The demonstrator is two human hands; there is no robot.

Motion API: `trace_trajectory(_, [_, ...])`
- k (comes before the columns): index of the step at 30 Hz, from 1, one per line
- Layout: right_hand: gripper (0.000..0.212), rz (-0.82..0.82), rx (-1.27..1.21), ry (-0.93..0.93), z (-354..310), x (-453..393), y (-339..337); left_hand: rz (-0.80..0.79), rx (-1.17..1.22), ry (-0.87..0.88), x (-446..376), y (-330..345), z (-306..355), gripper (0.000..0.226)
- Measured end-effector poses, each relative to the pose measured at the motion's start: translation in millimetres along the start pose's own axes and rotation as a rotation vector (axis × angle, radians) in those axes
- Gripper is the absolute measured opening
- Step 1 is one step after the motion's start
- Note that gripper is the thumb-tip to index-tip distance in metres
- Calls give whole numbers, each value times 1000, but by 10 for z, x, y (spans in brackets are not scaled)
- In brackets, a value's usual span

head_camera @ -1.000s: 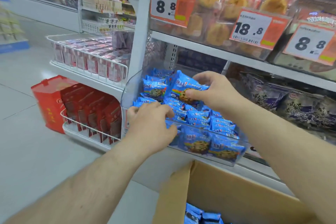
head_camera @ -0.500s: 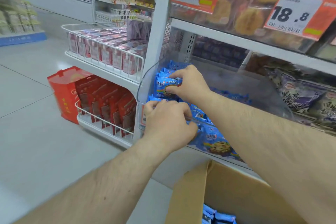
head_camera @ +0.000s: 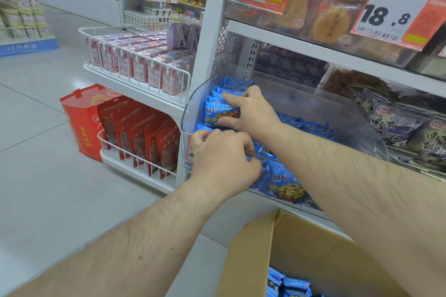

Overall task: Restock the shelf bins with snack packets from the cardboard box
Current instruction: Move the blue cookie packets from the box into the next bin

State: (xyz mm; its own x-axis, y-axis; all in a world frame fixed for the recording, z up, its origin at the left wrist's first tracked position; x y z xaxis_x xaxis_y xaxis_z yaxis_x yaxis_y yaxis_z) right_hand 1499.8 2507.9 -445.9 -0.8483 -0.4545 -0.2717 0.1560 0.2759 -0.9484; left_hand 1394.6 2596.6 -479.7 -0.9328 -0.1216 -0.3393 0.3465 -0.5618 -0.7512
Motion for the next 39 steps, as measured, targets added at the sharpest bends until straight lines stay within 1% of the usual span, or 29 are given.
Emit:
trace_trajectory(3, [85,32,-45,17,47,87,-67,-26,8,-7,8,-1,9,7])
trace_trajectory(6, [88,66,-98,70,92,239,-187,-32,-7,-7,33,-19,42,18])
trace_trajectory(9, [80,121,-121,93,95,482,-316,49,-28,50,80,-33,94,30])
trace_trajectory(12, [67,196,-127,117,124,757,-412,143,7,126,158,-43,196,30])
trace_trajectory(14, [57,205,-108,133,165,903,-456,145,-47,113,175,-54,248,30])
trace_trajectory(16, [49,164,-119,138,176,965,-482,134,-128,36,133,-87,220,34])
trace_trajectory(19, [46,77,-160,147,136,874,-465,130,-143,-110,65,-154,128,36])
trace_trajectory(22, [51,73,-221,164,64,623,-328,101,-167,-163,75,-158,70,35])
trace_trajectory(26, [54,101,-261,251,-84,321,-148,70,-172,-170,71,-116,3,29])
trace_trajectory(28, [45,122,-258,305,-126,205,-92,71,-174,-150,67,-85,-18,29])
trace_trajectory(30, [41,140,-259,361,-118,90,-29,69,-178,-135,75,-67,-18,30])
trace_trajectory(34, [39,207,-522,543,-46,-68,66,67,-164,-132,69,-61,-33,31])
trace_trajectory(35, [41,212,-537,562,-36,-74,85,65,-161,-132,63,-58,-41,31])
trace_trajectory(39, [44,192,-408,551,-37,-52,135,63,-158,-133,52,-45,-73,29])
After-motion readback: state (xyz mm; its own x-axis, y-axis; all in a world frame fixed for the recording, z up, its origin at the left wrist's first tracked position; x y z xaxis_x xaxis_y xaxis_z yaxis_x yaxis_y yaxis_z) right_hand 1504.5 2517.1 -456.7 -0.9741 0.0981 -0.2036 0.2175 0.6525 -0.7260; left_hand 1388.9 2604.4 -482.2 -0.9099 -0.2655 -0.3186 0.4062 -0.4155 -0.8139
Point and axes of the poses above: each hand's wrist, its own x-axis away from the middle knuckle, its own y-axis out of the palm, z = x × y, the point moved 1 cm from there along -x, towards the middle knuckle, and after that the axes turned 10 degrees about -y, right-handed, at the moved point
